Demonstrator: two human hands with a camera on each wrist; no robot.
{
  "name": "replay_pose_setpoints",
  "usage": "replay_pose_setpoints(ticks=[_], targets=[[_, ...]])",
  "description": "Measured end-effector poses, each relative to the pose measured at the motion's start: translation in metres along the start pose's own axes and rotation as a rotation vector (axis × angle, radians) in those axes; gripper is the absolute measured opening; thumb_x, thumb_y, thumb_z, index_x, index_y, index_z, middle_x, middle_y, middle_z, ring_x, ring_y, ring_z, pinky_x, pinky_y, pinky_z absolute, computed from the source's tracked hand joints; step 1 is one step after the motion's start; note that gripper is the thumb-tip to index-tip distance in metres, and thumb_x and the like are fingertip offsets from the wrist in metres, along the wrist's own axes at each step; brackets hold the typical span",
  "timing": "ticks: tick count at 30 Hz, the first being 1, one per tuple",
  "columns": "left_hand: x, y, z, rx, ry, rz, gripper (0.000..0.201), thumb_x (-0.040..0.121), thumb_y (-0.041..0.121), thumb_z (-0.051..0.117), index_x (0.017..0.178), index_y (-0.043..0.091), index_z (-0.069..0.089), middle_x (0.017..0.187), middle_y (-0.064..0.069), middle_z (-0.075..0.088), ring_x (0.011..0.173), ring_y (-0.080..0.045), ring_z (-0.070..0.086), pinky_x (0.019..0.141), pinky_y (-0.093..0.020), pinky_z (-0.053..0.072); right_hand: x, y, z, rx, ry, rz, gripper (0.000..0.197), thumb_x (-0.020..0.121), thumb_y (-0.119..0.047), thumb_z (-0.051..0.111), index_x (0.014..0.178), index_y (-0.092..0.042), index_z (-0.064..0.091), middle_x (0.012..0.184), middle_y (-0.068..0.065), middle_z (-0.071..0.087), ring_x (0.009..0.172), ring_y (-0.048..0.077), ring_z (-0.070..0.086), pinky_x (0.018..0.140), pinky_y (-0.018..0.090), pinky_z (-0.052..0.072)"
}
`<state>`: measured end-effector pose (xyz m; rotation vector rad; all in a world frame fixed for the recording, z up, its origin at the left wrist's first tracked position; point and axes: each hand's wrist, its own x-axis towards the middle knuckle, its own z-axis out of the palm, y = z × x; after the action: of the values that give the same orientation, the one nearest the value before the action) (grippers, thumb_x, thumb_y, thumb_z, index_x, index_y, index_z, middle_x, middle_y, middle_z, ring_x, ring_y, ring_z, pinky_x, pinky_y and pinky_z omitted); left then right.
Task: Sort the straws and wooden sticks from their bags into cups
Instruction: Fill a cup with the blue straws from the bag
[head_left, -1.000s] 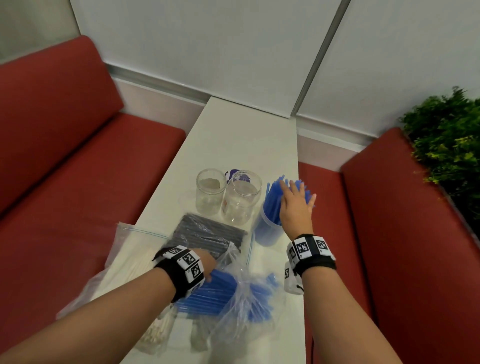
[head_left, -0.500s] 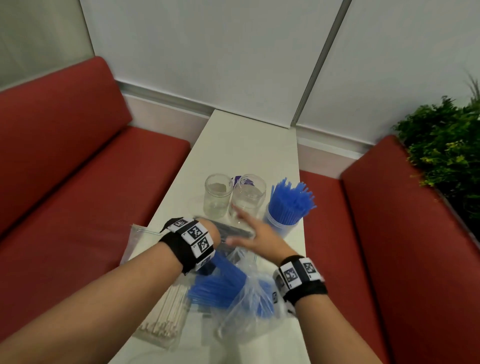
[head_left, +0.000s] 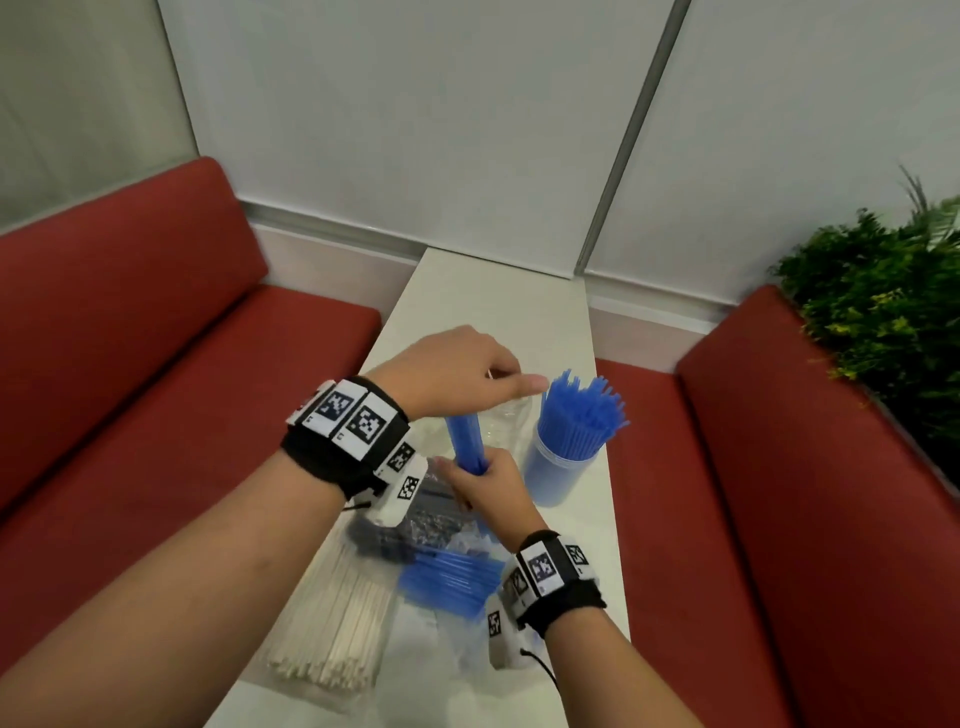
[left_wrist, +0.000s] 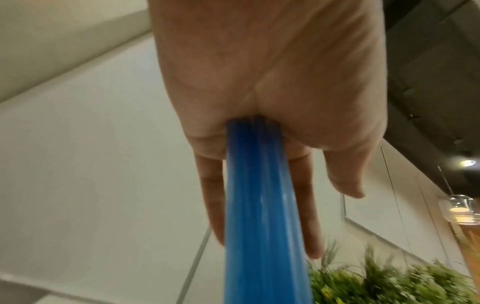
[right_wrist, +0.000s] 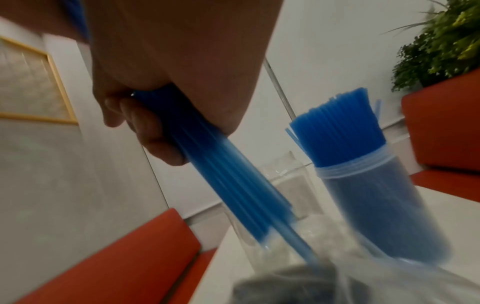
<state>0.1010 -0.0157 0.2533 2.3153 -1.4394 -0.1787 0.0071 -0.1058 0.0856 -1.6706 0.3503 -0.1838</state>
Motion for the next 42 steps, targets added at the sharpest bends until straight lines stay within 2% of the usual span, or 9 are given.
replay_pose_setpoints(ticks=[2,5,9,14,18,21,27,33,42], targets=[[0.000,0.005,0.014,-0.147,-0.035,0.024,0.054,0.090,0.068,0.044,0.076,0.025,0.073,0.066,0.014,0.067,0.067,-0.003,0.063,0.070,-0.029,0.051,0.004,-0.016,0.003,0.032,-0.001,-0.023,0.042,0.089,-0.032,0.078,0.064,-0.018,0.046,0.049,-0.004,0.042,0.045,0.013,0.038,0.050,0.029,0.034],[0.004,0.001,0.018,-0.568,0.175,0.066,0.046,0.092,0.062,0.047,0.090,0.027,0.077,0.091,0.016,0.074,0.092,0.000,0.068,0.089,-0.027,0.051,0.003,-0.036,-0.002,0.009,0.010,-0.030,0.040,0.092,-0.031,0.077,0.068,-0.017,0.048,0.053,-0.001,0.042,0.049,0.015,0.037,0.054,0.033,0.033],[0.012,-0.026,0.023,-1.080,0.442,-0.153,0.046,0.103,0.046,0.039,0.096,0.016,0.073,0.102,-0.003,0.075,0.099,-0.015,0.070,0.088,-0.031,0.055,-0.002,-0.083,-0.030,0.107,0.108,-0.165,0.037,0.091,-0.036,0.078,0.065,-0.023,0.054,0.054,-0.002,0.048,0.050,0.015,0.045,0.053,0.025,0.043],[0.006,-0.033,0.089,-1.385,-0.245,-0.514,0.050,0.103,0.043,0.038,0.111,0.001,0.064,0.101,-0.015,0.070,0.098,-0.033,0.067,0.094,-0.047,0.053,0.009,-0.125,-0.038,0.258,0.112,-0.340,0.045,0.088,-0.030,0.081,0.059,-0.020,0.048,0.053,0.004,0.043,0.049,0.019,0.043,0.054,0.028,0.044],[-0.003,-0.028,0.117,-1.855,-0.397,-0.685,0.036,0.101,0.031,0.045,0.095,-0.001,0.061,0.080,-0.014,0.066,0.062,-0.023,0.068,0.053,-0.026,0.059,0.010,-0.103,-0.031,0.321,0.154,-0.294,0.043,0.089,-0.023,0.080,0.061,-0.021,0.046,0.053,0.004,0.040,0.049,0.021,0.039,0.054,0.032,0.040],[0.001,-0.031,0.124,-1.901,-0.347,-0.800,0.032,0.099,0.028,0.047,0.084,0.002,0.058,0.067,-0.009,0.060,0.045,-0.013,0.058,0.035,-0.015,0.046,0.010,-0.091,-0.035,0.322,0.154,-0.270,0.044,0.088,-0.025,0.081,0.060,-0.023,0.047,0.052,0.003,0.041,0.049,0.020,0.040,0.055,0.031,0.040],[0.014,-0.028,0.139,-2.145,-0.472,-0.800,0.029,0.088,0.027,0.058,0.080,0.000,0.066,0.074,-0.011,0.064,0.056,-0.021,0.068,0.044,-0.024,0.056,0.012,-0.084,-0.040,0.356,0.179,-0.241,0.043,0.089,-0.023,0.080,0.059,-0.024,0.049,0.052,0.002,0.041,0.048,0.019,0.038,0.052,0.029,0.039],[0.023,-0.032,0.162,-2.105,-0.577,-0.867,0.014,0.081,0.020,0.058,0.075,0.008,0.051,0.060,-0.005,0.052,0.031,-0.008,0.039,0.026,-0.011,0.019,0.006,-0.073,-0.049,0.305,0.200,-0.218,0.035,0.090,-0.019,0.078,0.065,-0.021,0.055,0.056,0.005,0.046,0.053,0.020,0.045,0.057,0.029,0.044],[0.034,-0.035,0.183,-1.992,-0.637,-0.905,0.021,0.092,0.021,0.050,0.074,0.010,0.050,0.059,-0.005,0.048,0.031,-0.007,0.033,0.026,-0.012,0.017,0.004,-0.056,-0.061,0.271,0.197,-0.163,0.037,0.092,-0.021,0.077,0.064,-0.021,0.053,0.058,0.004,0.050,0.056,0.019,0.048,0.061,0.029,0.046]])
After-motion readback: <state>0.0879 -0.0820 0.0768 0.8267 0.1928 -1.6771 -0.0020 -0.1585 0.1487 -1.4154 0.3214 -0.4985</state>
